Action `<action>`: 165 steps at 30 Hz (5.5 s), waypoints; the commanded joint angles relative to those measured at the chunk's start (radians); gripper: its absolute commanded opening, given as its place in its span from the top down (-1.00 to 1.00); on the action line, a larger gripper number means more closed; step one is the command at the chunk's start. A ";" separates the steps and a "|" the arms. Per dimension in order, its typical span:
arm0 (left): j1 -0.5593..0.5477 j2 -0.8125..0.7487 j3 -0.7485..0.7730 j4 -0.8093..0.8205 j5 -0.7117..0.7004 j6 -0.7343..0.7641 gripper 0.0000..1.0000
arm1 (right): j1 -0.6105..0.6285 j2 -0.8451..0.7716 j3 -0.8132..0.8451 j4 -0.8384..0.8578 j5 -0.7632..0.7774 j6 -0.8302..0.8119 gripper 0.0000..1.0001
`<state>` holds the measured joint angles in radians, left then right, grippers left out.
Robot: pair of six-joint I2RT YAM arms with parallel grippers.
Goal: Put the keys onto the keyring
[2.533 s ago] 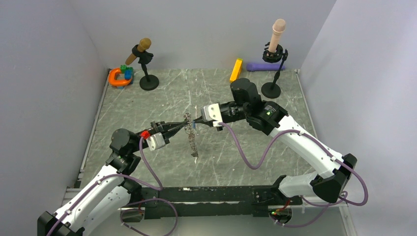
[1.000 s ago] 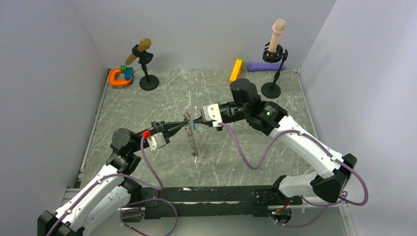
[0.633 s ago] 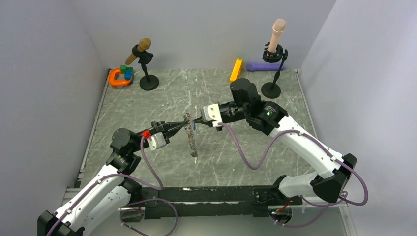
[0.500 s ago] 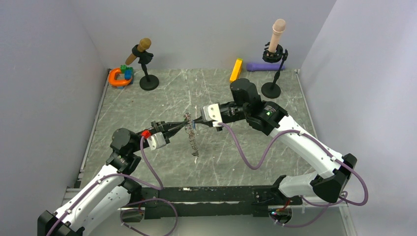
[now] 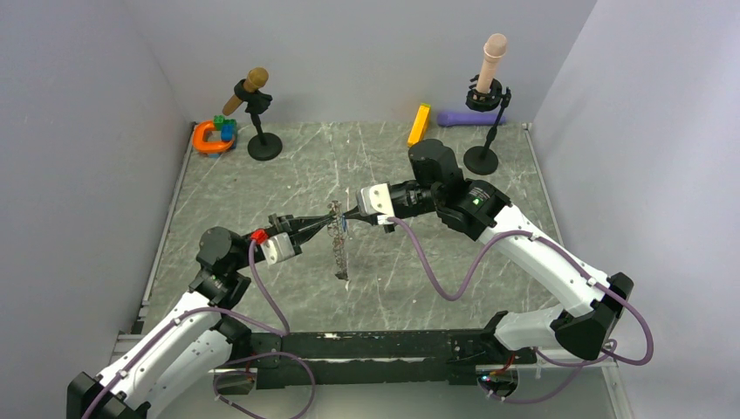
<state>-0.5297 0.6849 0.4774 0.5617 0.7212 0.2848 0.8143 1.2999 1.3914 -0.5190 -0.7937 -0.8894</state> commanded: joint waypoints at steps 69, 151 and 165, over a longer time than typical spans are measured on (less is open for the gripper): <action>0.000 0.053 0.121 -0.090 0.001 -0.086 1.00 | 0.026 0.006 0.005 -0.090 0.039 -0.197 1.00; 0.114 0.350 0.031 0.889 0.173 -0.815 1.00 | -0.142 -0.041 0.032 0.238 -0.037 0.537 0.23; 0.130 0.456 0.091 1.101 0.207 -0.945 1.00 | -0.109 -0.048 0.035 0.175 -0.174 0.551 0.32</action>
<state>-0.4068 1.1355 0.5259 1.4822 0.9306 -0.6224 0.6884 1.2686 1.4258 -0.3470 -0.9310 -0.3592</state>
